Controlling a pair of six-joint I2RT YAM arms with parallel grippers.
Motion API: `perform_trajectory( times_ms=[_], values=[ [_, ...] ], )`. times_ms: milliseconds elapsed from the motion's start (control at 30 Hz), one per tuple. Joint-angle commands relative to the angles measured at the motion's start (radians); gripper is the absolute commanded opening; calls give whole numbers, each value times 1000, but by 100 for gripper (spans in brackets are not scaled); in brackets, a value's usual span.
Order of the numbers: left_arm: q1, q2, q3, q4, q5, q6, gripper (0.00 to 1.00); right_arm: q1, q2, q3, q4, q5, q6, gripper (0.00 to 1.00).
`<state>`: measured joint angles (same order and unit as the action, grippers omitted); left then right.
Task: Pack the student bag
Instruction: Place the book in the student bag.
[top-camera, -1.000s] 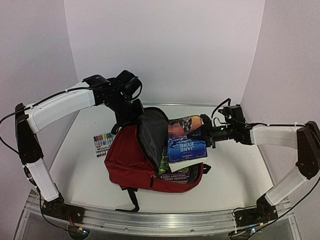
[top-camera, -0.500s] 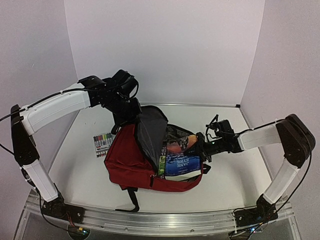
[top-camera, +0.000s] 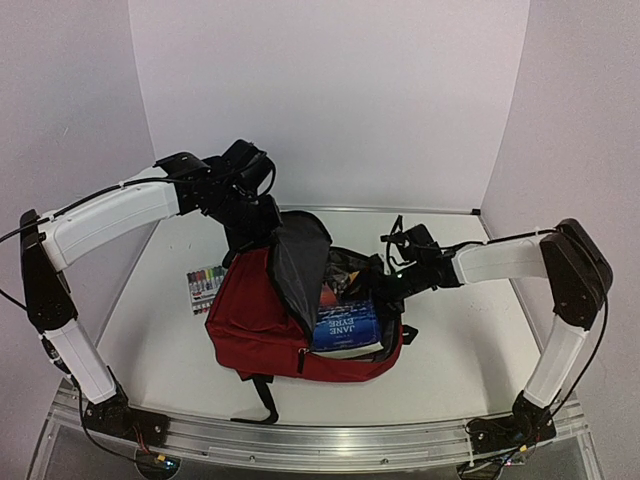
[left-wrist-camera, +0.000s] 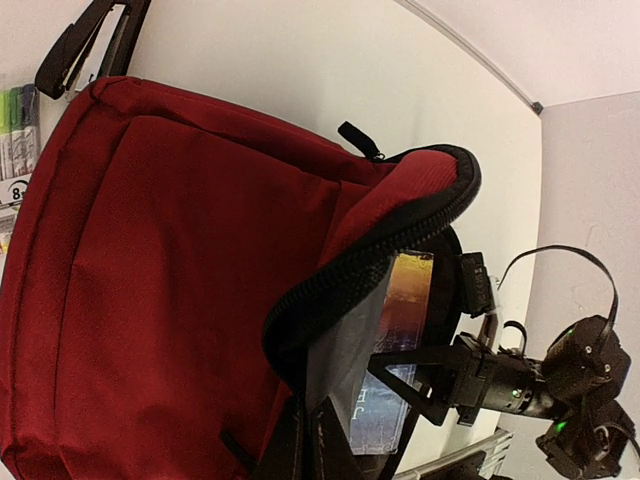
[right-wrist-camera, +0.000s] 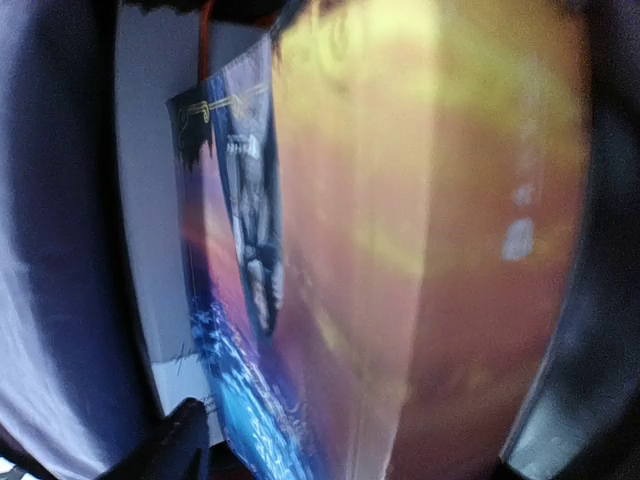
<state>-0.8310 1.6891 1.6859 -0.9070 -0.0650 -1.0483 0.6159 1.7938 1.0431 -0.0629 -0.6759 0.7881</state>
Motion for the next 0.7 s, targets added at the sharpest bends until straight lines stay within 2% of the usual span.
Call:
perform_trajectory(
  times_ms=[0,100,233,300,367,533,667],
  values=[
    [7,-37,22,22,-33,24,0,0,-168,135,-256,132,-209,88],
    [7,-34,27,19,-29,32,0,-5,-216,172,-341,145,-290,86],
    [7,-35,26,18,-25,39,0,-32,-265,188,-430,173,-380,73],
    [7,-35,24,16,-22,41,0,-52,-276,183,-465,183,-413,70],
    [7,-37,18,16,-17,42,0,-71,-273,164,-483,195,-439,71],
    [7,-46,-4,23,-12,39,0,-87,-198,112,-525,187,-495,80],
    [5,-53,-28,25,-5,32,0,-94,-151,96,-528,158,-501,80]
  ],
)
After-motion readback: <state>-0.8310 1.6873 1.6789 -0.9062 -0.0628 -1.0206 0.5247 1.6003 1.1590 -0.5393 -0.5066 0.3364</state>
